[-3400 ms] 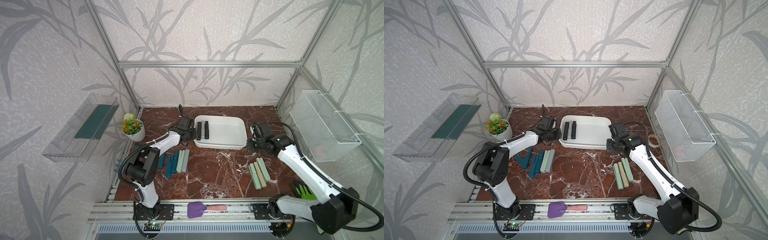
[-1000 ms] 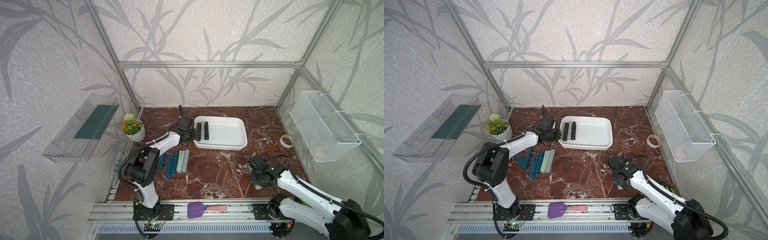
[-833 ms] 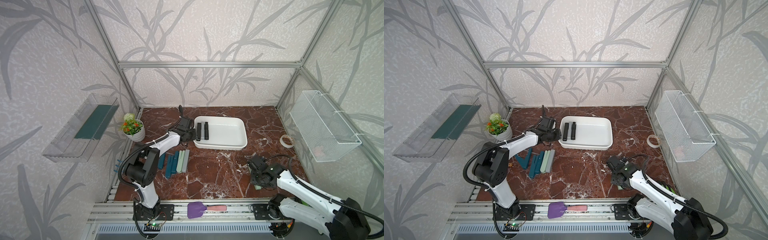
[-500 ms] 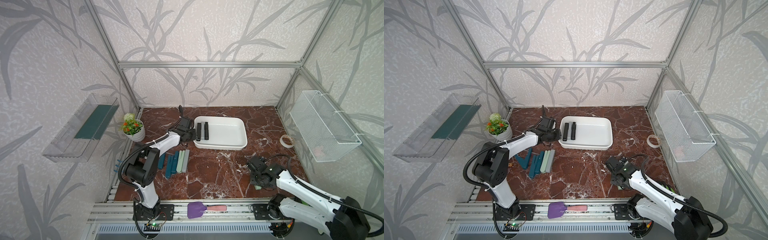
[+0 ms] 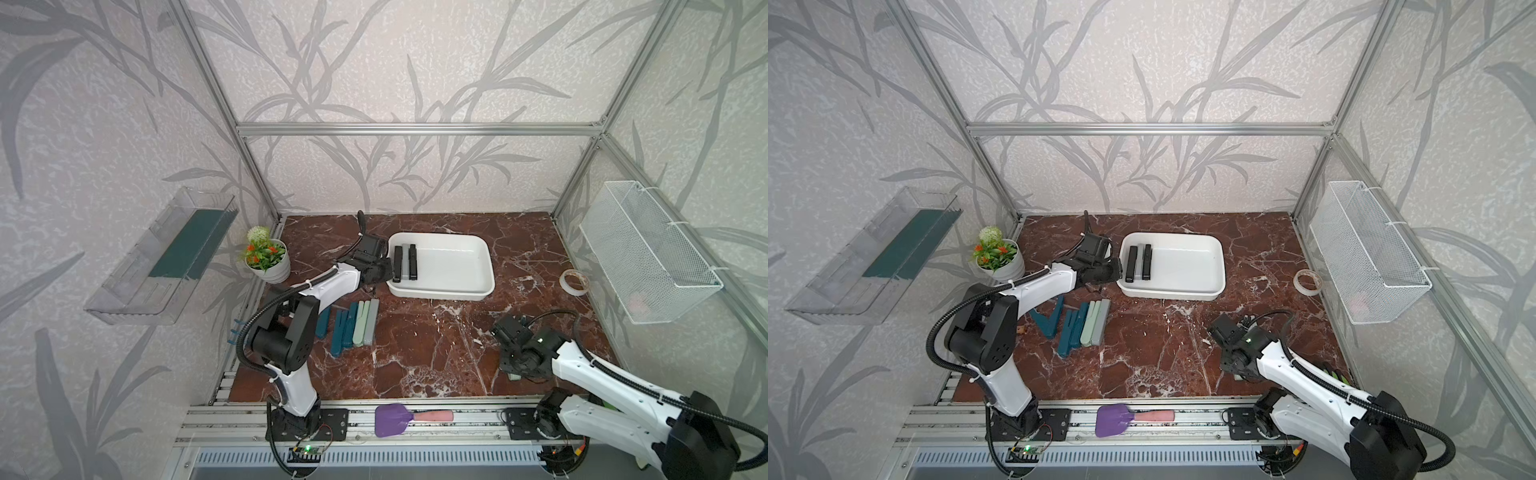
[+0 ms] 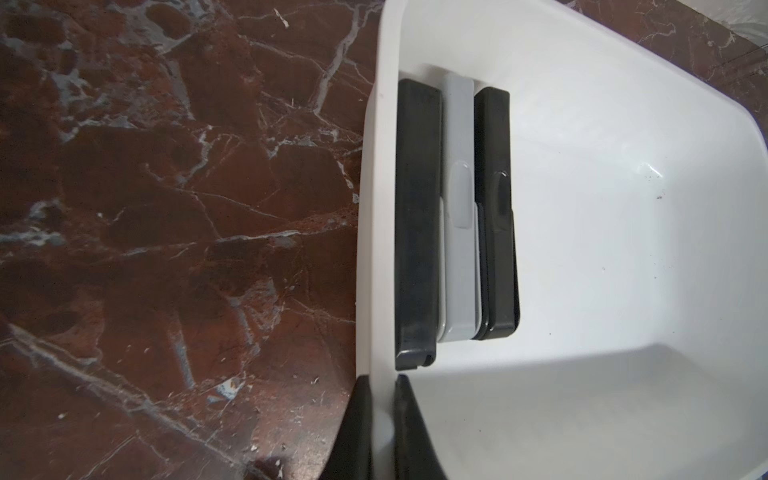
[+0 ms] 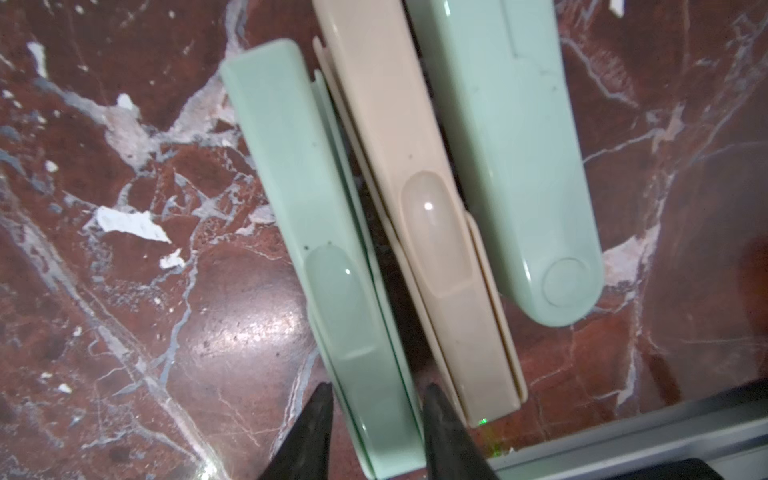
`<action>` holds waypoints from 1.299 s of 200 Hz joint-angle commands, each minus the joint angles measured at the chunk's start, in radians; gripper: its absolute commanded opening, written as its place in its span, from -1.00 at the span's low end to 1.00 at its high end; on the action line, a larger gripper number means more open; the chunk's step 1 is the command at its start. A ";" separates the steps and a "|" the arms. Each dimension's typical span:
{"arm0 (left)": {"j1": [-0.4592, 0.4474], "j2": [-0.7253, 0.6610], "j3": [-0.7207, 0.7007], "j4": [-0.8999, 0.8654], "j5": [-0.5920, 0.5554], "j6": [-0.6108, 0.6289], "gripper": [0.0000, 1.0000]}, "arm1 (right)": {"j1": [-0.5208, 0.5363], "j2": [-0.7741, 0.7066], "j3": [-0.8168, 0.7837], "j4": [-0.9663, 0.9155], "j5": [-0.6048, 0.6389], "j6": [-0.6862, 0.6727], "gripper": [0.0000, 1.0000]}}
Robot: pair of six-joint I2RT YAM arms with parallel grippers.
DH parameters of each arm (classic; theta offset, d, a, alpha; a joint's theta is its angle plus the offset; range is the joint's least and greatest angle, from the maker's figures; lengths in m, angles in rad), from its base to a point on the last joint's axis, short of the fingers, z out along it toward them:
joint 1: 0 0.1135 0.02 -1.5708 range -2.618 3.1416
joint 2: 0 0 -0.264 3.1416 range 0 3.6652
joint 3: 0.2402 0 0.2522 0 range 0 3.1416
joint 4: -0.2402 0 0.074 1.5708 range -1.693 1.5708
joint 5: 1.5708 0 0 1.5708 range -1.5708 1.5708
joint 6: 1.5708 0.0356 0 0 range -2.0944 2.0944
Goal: Put the pruning pliers into the storage box
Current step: Pick up the pruning pliers from the center of the board.
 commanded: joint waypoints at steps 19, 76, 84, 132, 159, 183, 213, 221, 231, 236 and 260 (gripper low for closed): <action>-0.001 -0.011 0.001 0.035 -0.006 0.011 -0.80 | 0.007 0.056 -0.005 0.021 -0.008 0.000 -0.24; -0.001 -0.007 0.004 0.033 -0.010 0.013 -0.80 | 0.007 0.073 -0.009 0.090 -0.008 -0.015 -0.34; -0.001 -0.003 0.004 0.034 -0.007 0.011 -0.80 | 0.007 0.074 -0.007 0.095 -0.006 -0.022 -0.37; -0.001 -0.002 0.004 0.035 -0.013 0.012 -0.80 | 0.008 0.039 0.015 0.085 0.016 -0.067 -0.56; -0.001 0.000 0.004 0.039 -0.008 0.007 -0.80 | 0.007 -0.021 0.039 0.065 0.021 -0.090 -0.64; -0.001 0.000 0.003 0.040 -0.012 0.009 -0.80 | 0.007 -0.068 0.106 0.012 0.049 -0.141 -0.66; 0.000 0.002 0.004 0.040 -0.010 0.008 -0.80 | 0.008 -0.101 0.222 -0.006 0.113 -0.204 -0.66; 0.000 0.001 0.004 0.042 -0.013 0.008 -0.80 | 0.007 -0.095 0.255 0.025 0.112 -0.237 -0.67; 0.000 0.002 0.003 0.043 -0.016 0.009 -0.80 | 0.007 -0.069 0.303 0.077 0.111 -0.271 -0.66; -0.001 0.005 0.004 0.045 -0.016 0.010 -0.80 | 0.005 -0.044 0.328 0.107 0.109 -0.310 -0.67; -0.001 0.017 0.009 0.040 -0.021 0.007 -0.80 | -0.018 0.164 0.489 0.229 0.030 -0.415 -0.67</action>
